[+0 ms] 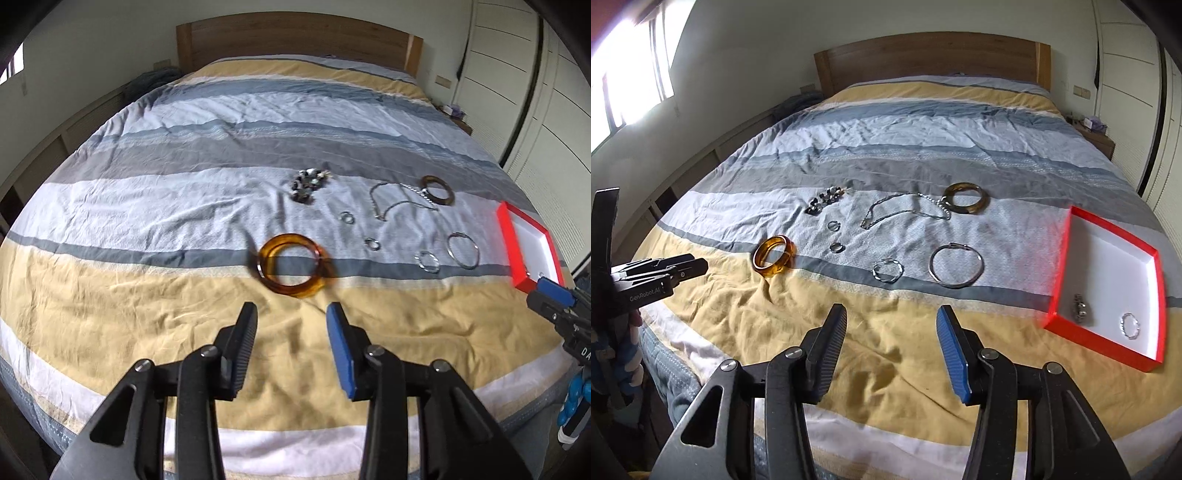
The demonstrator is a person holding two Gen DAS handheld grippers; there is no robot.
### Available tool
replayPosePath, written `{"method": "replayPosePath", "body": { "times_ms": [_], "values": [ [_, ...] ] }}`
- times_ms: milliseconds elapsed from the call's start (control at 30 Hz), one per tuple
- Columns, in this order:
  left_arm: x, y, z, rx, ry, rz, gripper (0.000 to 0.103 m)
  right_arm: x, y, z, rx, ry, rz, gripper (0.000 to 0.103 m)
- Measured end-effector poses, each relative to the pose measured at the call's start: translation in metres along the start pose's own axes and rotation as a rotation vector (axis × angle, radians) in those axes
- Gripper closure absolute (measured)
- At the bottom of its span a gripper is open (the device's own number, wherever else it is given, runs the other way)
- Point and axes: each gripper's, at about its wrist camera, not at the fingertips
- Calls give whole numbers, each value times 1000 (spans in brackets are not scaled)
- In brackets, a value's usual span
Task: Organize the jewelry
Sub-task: 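Lift both tools away from the red box, then grasp the second twisted hoop with the right tool while the left tool grasps the amber bangle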
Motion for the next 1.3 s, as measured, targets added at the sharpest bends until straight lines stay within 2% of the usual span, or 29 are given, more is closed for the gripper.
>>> {"method": "replayPosePath", "body": {
  "times_ms": [133, 267, 500, 700, 867, 967, 1033, 1300],
  "values": [
    [-37, 22, -9, 57, 32, 2, 65, -52, 6, -4, 11, 59, -8, 48],
    [-72, 27, -19, 68, 61, 4, 64, -97, 4, -9, 11, 104, -11, 48],
    [-117, 23, -29, 48, 109, 13, 64, -145, -2, -12, 4, 146, -12, 48],
    [-142, 18, -27, 23, 140, 0, 65, -165, -4, -15, -3, 151, -2, 48],
    [-148, 12, -23, -2, 122, -23, 65, -175, -6, -20, -7, 145, 14, 49],
    [-148, 12, -21, 3, 107, -23, 66, -181, -3, -23, -2, 143, 35, 56],
    [-149, 11, -20, 4, 99, -26, 66, -183, -2, -24, -3, 144, 50, 65],
    [-148, 6, -17, -7, 62, -55, 72, -185, 8, -22, 14, 129, 85, 66]
  ]
}}
Point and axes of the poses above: each gripper's, at about its wrist camera, not at the fingertips, and x roughly against the way its jaws point, y to its left, z to its underside, and after that the axes turned 4 degrees about -z, right-handed
